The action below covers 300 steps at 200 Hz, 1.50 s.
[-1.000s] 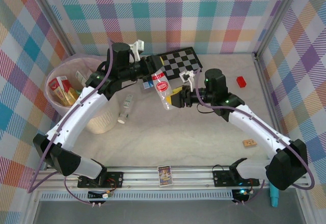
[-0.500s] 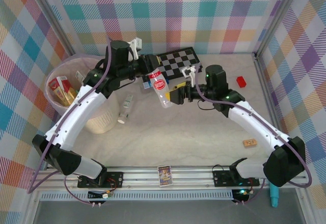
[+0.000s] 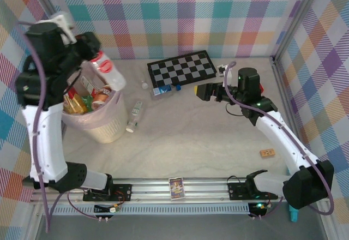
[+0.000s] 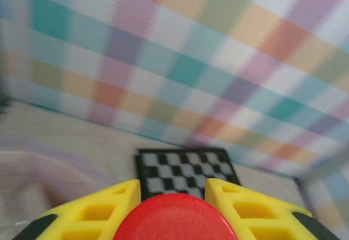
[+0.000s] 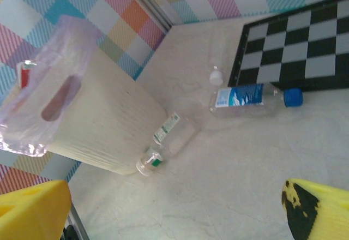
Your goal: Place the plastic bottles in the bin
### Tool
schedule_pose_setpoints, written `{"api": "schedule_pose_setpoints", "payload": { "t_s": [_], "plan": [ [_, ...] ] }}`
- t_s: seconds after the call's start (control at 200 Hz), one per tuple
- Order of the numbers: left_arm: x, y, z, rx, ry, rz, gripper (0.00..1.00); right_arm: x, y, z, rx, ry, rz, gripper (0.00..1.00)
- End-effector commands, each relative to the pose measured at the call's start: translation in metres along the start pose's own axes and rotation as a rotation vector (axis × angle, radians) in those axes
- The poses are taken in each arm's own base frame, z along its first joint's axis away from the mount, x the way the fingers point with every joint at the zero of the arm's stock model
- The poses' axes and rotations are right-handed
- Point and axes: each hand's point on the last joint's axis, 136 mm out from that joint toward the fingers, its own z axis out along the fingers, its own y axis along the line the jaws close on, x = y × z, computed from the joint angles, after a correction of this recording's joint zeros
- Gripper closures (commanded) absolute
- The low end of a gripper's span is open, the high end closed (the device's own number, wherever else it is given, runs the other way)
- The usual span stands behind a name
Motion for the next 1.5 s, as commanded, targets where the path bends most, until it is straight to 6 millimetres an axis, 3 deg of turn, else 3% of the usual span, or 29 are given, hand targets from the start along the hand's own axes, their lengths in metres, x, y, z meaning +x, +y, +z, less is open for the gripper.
{"api": "schedule_pose_setpoints", "payload": {
  "t_s": [0.0, 0.18, 0.285, 0.605, 1.05, 1.25, 1.495],
  "plan": [
    [-0.004, 0.055, -0.029, -0.244, -0.015, 0.08, 0.84, 0.011, -0.01, 0.015, -0.005, 0.051, -0.011, 0.01],
    [-0.024, 0.1, -0.055, -0.512, -0.127, 0.141, 0.95, 0.016, -0.011, 0.023, -0.028, 0.098, -0.05, 0.01],
    [-0.024, 0.115, -0.061, -0.588, -0.189, 0.17, 1.0, 0.024, -0.013, 0.027, -0.049, 0.131, -0.057, 0.01],
    [0.049, 0.132, -0.022, -0.504, -0.146, 0.115, 1.0, 0.031, -0.022, 0.034, -0.079, 0.159, -0.045, 0.01],
    [0.136, 0.153, -0.009, -0.443, -0.041, 0.065, 1.0, 0.029, -0.022, 0.041, -0.115, 0.167, -0.02, 0.01],
    [0.185, 0.163, 0.003, -0.428, 0.077, 0.03, 1.0, 0.024, -0.023, 0.047, -0.127, 0.167, -0.011, 0.01],
    [0.205, 0.166, 0.006, -0.426, 0.136, 0.022, 0.97, 0.019, -0.023, 0.053, -0.139, 0.165, 0.005, 0.01]
  ]
}}
